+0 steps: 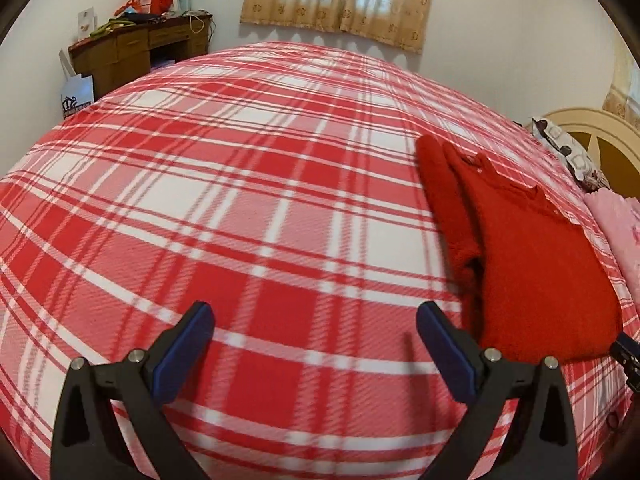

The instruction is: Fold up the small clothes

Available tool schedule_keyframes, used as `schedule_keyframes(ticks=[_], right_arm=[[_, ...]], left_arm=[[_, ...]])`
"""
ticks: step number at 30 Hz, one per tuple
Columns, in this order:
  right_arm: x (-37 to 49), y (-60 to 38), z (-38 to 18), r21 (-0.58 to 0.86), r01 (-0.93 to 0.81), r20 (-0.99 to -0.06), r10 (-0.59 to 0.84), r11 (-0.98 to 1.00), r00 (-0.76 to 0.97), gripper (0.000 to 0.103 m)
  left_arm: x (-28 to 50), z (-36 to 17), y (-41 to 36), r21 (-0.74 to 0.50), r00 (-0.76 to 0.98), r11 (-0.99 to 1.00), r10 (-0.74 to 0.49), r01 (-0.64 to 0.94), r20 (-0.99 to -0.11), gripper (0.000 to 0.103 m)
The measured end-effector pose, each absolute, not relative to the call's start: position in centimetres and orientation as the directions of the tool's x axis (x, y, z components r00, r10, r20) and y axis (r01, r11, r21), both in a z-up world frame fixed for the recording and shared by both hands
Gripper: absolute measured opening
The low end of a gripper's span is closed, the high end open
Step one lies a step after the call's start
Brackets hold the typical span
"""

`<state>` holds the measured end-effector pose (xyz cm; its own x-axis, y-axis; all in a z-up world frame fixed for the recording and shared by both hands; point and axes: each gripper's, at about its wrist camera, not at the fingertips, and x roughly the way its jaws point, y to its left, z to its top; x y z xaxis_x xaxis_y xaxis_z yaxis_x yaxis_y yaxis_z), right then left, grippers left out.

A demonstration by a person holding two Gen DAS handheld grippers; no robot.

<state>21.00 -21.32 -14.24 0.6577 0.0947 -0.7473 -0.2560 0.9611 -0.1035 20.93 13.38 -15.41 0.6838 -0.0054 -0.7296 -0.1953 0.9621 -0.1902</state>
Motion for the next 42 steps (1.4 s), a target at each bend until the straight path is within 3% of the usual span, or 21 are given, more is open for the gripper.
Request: schedule_keyframes(ticks=[4, 17, 25, 33, 42], right_arm=[[20.7, -17.4, -13.7, -0.114, -0.347, -0.746, 0.15, 0.931, 0.648, 0.058], [21.4, -4.8, -14.2, -0.183, -0.565, -0.727, 0.276, 0.805, 0.629, 0.058], [21.3, -1.2, -15.4, -0.199, -0.598, -0.73, 0.29, 0.776, 0.619, 0.059], [21.7, 0.6, -15.9, -0.235, -0.587, -0.705, 0.28, 0.775, 0.652, 0.058], [21.8, 1.2, -16.8, -0.273, -0.545, -0.666, 0.253, 0.793, 0.702, 0.058]], left_arm=[[21.1, -15.2, 14.6, -0.202, 0.684, 0.96, -0.015, -0.194, -0.73, 0.103], [23.1, -14.8, 15.5, -0.318, 0.678, 0.944, -0.176, -0.09, -0.713, 0.103], [25.5, -13.6, 14.4, -0.363, 0.674, 0.932, -0.268, 0.0, -0.689, 0.103], [29.5, -14.1, 12.7, -0.508, 0.604, 0.857, -0.453, 0.091, -0.655, 0.103], [32.5, -14.2, 10.9, -0.557, 0.573, 0.823, -0.511, 0.112, -0.64, 0.103]])
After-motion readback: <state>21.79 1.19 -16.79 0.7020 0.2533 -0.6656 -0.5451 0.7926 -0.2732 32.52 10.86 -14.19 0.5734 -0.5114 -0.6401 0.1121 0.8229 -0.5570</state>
